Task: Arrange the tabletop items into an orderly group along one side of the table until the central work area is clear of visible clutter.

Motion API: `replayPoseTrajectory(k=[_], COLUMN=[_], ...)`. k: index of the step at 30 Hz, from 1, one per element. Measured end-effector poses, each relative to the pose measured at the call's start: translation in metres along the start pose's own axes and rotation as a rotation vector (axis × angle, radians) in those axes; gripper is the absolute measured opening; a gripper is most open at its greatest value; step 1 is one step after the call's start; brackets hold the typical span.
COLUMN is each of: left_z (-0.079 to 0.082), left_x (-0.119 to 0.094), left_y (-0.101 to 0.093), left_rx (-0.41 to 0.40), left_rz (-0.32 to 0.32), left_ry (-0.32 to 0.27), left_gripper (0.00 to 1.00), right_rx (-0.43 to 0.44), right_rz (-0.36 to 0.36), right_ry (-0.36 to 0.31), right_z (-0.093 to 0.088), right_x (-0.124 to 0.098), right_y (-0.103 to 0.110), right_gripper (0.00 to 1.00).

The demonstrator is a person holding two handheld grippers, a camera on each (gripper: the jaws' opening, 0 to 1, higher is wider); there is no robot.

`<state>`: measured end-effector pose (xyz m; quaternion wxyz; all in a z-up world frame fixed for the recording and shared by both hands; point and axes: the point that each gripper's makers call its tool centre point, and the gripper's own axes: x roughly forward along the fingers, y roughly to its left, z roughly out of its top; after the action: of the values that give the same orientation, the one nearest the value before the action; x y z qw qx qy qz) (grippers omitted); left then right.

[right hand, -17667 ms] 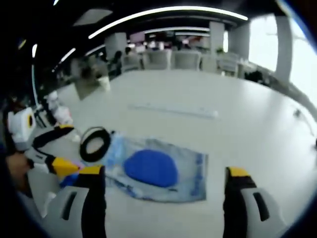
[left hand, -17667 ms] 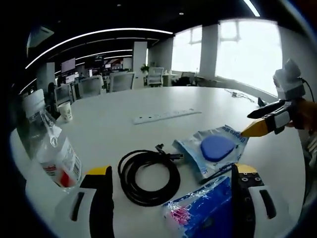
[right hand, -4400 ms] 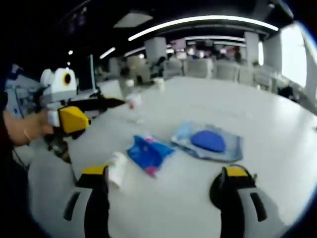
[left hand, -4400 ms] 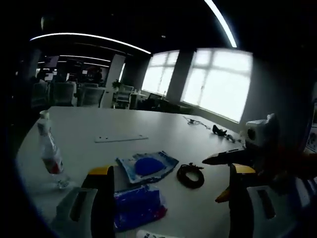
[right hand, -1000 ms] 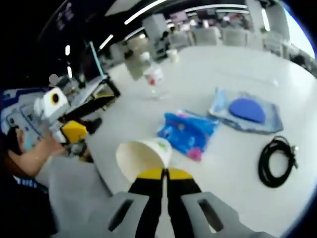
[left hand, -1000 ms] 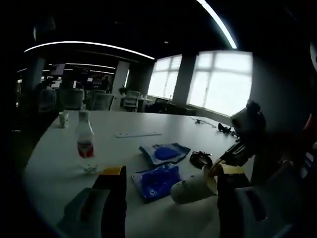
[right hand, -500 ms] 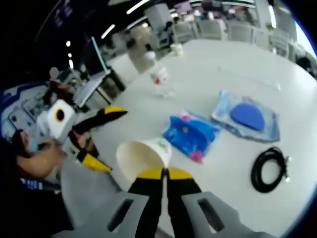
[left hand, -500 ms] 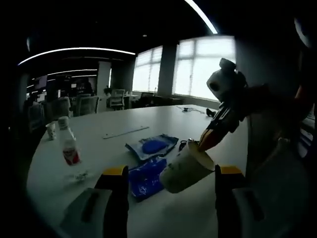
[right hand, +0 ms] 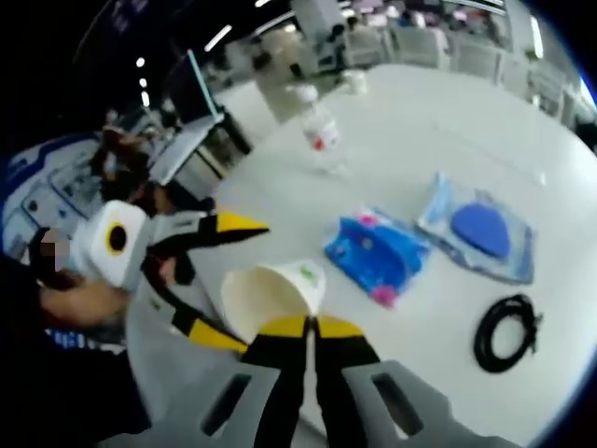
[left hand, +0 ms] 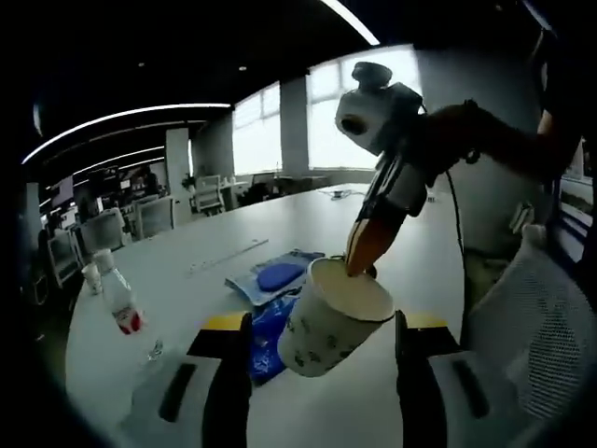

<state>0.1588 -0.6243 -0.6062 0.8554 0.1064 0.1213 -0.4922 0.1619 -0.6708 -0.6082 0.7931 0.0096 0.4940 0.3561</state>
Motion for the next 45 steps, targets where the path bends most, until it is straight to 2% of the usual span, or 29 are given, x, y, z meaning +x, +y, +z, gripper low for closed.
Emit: replayPoseTrajectory(k=[5, 8, 12, 14, 20, 25, 27, 30, 35, 37, 41, 42, 44, 45], left_z=[-0.004, -0.007, -0.008, -0.009, -0.017, -0.016, -0.014, -0.009, -0.006, -0.003, 0.001, 0.001, -0.001, 0.000], left_x=[0.000, 0.000, 0.001, 0.001, 0.006, 0.005, 0.004, 0.003, 0.002, 0.002, 0.002, 0.002, 0.002, 0.001], left_y=[-0.004, -0.005, -0.009, -0.008, -0.017, -0.018, -0.017, -0.017, -0.016, -0.018, -0.014, -0.013, -0.008, -0.006], left_rx=[0.045, 0.118, 0.162, 0.205, 0.324, 0.334, 0.319, 0.201, 0.121, 0.047, -0.055, -0.076, -0.074, -0.075], left_rz=[-0.009, -0.003, -0.007, 0.005, -0.013, -0.014, -0.014, -0.019, -0.025, -0.037, -0.040, -0.036, -0.027, -0.022], left_ry=[0.024, 0.060, 0.073, 0.083, 0.115, 0.117, 0.111, 0.073, 0.048, 0.022, -0.013, -0.011, 0.009, 0.001], left_gripper=[0.56, 0.55, 0.49, 0.45, 0.39, 0.38, 0.38, 0.37, 0.37, 0.36, 0.36, 0.36, 0.36, 0.36], right_rx=[0.005, 0.023, 0.005, -0.001, -0.020, -0.019, -0.024, -0.068, -0.083, -0.087, -0.077, -0.080, -0.070, -0.072], right_rz=[0.020, 0.068, 0.065, 0.074, 0.079, 0.084, 0.087, 0.085, 0.094, 0.095, 0.110, 0.113, 0.103, 0.095], right_ry=[0.016, 0.027, 0.038, 0.046, 0.071, 0.072, 0.066, 0.031, 0.009, 0.002, -0.083, -0.085, -0.116, -0.141], right_z=[0.000, -0.002, -0.003, -0.004, -0.008, -0.009, -0.009, -0.004, -0.002, -0.001, 0.011, 0.011, 0.016, 0.020], right_x=[0.000, 0.000, 0.000, 0.000, 0.000, -0.001, -0.002, -0.006, -0.006, -0.005, -0.006, -0.006, -0.006, -0.006], right_y=[0.004, 0.013, 0.015, 0.017, 0.018, 0.018, 0.018, 0.019, 0.023, 0.023, 0.026, 0.026, 0.024, 0.022], right_gripper=[0.00, 0.00, 0.00, 0.00, 0.00, 0.00, 0.00, 0.00, 0.01, 0.02, 0.08, 0.11, 0.14, 0.17])
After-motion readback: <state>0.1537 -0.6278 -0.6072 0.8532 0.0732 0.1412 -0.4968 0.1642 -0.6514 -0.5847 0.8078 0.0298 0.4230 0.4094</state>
